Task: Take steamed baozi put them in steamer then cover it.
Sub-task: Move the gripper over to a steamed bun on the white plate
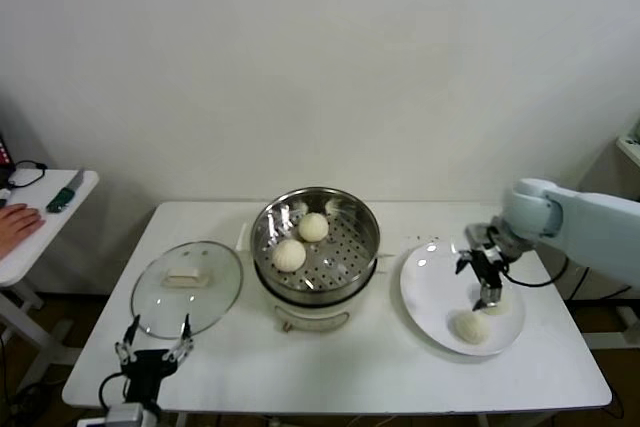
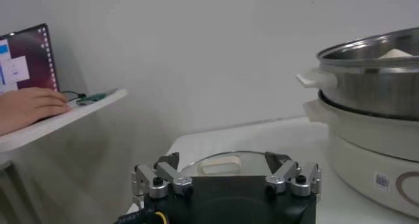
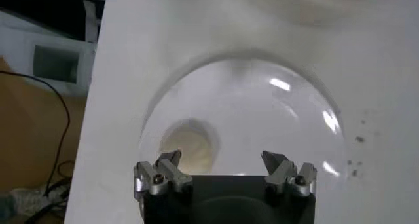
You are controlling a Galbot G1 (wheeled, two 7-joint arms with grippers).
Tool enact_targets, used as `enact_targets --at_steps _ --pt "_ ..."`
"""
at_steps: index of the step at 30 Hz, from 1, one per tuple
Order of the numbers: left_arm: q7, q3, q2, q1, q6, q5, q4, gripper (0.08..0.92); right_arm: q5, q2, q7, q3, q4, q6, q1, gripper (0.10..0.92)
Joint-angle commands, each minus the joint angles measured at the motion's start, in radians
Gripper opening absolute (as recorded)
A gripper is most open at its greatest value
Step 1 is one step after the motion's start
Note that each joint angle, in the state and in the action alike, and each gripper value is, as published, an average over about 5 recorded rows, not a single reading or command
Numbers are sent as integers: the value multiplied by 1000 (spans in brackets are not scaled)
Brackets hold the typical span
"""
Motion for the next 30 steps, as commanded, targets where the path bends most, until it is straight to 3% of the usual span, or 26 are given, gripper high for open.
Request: enact_targets --at_steps 1,23,30 --pt "0 -3 -5 4 1 6 0 823 -94 -62 -5 83 -12 4 -175 823" --pt "-7 -4 -5 0 2 16 21 823 -111 53 -4 148 -118 19 -250 823" --pt "-8 -5 -3 -5 3 16 24 823 -110 66 -14 139 -127 23 -247 774"
